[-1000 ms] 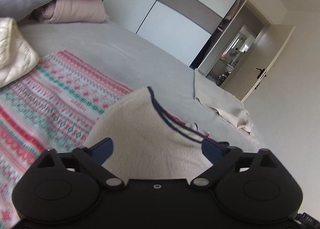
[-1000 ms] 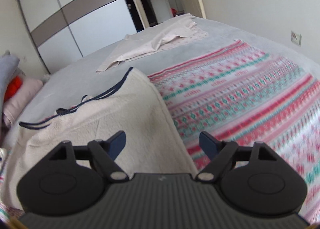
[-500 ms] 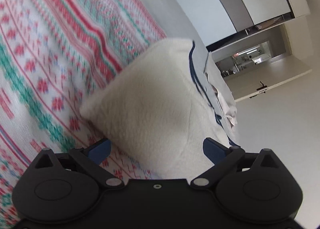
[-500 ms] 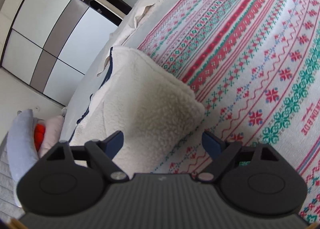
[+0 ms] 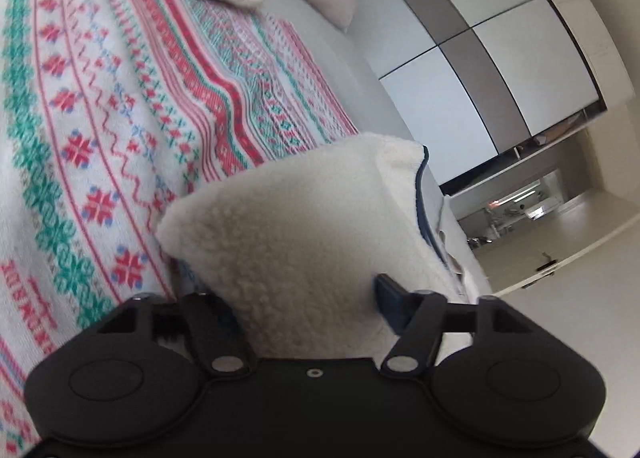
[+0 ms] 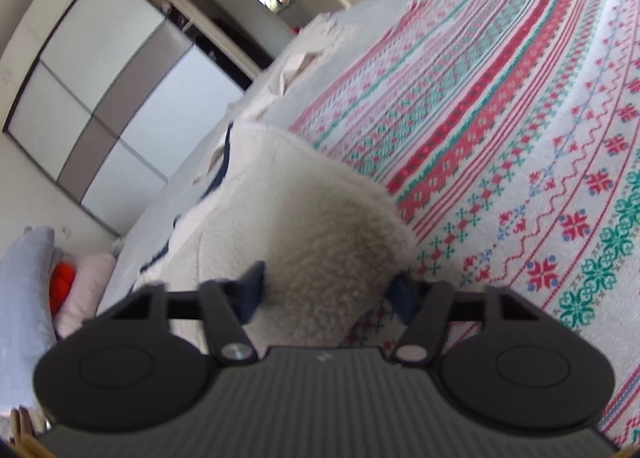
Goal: Fold large clothes
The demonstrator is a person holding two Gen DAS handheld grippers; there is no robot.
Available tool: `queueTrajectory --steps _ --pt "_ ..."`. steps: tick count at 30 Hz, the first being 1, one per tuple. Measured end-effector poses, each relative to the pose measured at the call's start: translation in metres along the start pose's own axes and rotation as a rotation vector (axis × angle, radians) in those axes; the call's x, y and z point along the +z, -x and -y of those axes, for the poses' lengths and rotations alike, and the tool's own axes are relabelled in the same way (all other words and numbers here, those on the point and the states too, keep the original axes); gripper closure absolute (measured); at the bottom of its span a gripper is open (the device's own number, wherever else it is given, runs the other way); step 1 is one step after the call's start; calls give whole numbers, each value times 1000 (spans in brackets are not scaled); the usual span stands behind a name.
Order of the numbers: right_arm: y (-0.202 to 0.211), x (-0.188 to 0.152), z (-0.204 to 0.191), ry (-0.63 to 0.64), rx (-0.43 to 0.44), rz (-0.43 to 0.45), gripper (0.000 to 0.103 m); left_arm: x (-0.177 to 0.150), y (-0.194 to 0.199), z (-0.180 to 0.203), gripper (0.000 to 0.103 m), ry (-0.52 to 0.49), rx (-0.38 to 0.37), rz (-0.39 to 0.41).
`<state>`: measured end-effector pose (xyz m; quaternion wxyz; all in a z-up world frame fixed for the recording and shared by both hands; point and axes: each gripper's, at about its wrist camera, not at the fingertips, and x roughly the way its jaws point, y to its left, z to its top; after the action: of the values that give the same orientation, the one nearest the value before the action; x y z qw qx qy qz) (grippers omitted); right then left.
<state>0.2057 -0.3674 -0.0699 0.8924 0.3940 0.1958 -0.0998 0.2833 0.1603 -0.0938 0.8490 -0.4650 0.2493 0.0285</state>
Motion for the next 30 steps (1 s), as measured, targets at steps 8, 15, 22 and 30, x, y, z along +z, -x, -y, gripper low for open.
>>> queueTrajectory --steps 8,15,22,30 --pt "64 15 -37 49 57 73 76 0 53 54 67 -228 -18 139" --pt "121 25 -25 35 3 32 76 1 131 70 67 -253 -36 116" --pt "88 -10 25 25 -204 -145 44 -32 96 16 41 -196 108 5" --pt "116 -9 -12 336 -377 141 22 -37 71 -14 24 -71 25 27"
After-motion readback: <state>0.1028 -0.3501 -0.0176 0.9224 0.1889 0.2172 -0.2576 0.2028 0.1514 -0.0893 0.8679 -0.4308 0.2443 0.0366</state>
